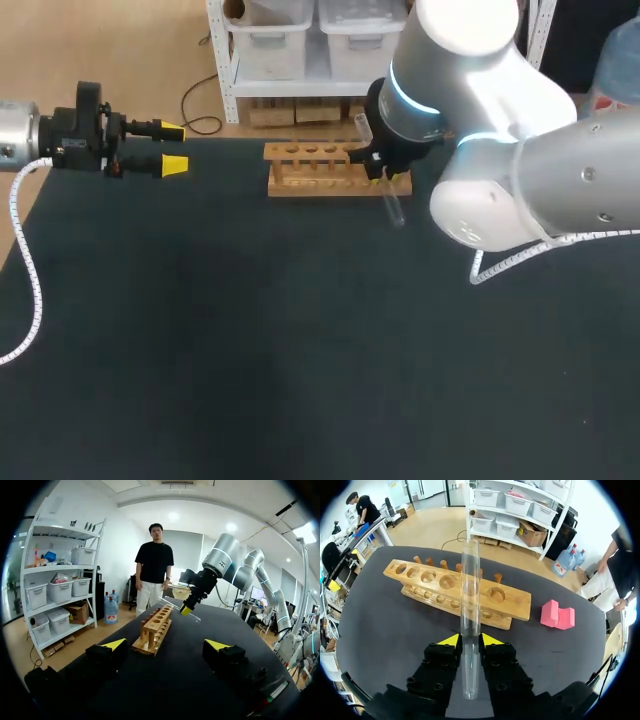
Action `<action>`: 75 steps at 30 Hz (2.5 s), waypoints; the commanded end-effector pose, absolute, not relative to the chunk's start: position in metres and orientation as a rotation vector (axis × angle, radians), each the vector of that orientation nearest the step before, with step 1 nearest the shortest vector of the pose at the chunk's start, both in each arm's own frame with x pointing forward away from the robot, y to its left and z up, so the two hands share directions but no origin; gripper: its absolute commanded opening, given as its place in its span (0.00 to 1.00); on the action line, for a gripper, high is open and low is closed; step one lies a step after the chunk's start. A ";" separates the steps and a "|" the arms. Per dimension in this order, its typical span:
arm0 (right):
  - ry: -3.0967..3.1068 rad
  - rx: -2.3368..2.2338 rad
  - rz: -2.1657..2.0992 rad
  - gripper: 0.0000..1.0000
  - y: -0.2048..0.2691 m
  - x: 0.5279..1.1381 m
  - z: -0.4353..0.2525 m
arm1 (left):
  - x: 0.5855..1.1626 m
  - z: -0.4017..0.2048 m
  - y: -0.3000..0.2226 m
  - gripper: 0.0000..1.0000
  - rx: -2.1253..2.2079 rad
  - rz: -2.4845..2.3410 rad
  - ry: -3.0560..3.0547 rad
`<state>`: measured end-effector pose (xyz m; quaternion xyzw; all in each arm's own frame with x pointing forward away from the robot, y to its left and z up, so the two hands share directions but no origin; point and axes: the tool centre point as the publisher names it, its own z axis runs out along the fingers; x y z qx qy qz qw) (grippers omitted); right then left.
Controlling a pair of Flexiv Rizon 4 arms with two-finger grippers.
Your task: Grasp the test tube, adjust it, and insert it.
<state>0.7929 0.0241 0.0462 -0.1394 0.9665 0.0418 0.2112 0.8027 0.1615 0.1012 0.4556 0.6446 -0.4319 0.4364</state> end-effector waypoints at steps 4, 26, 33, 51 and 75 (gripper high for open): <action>2.697 -0.396 0.117 0.00 0.026 0.796 0.043 | 0.803 0.100 0.162 1.00 1.134 -1.074 1.599; 2.709 -0.372 0.180 0.00 0.024 0.788 0.038 | 0.803 0.100 0.162 1.00 1.134 -1.074 1.599; 2.680 -0.323 0.138 0.00 0.014 0.778 0.057 | 0.803 0.100 0.162 1.00 1.134 -1.074 1.599; 2.530 -0.157 -0.007 0.00 -0.010 0.729 0.122 | 0.803 0.100 0.162 1.00 1.134 -1.074 1.599; 2.431 -0.116 0.004 0.00 -0.022 0.737 0.126 | 0.803 0.100 0.162 1.00 1.134 -1.074 1.599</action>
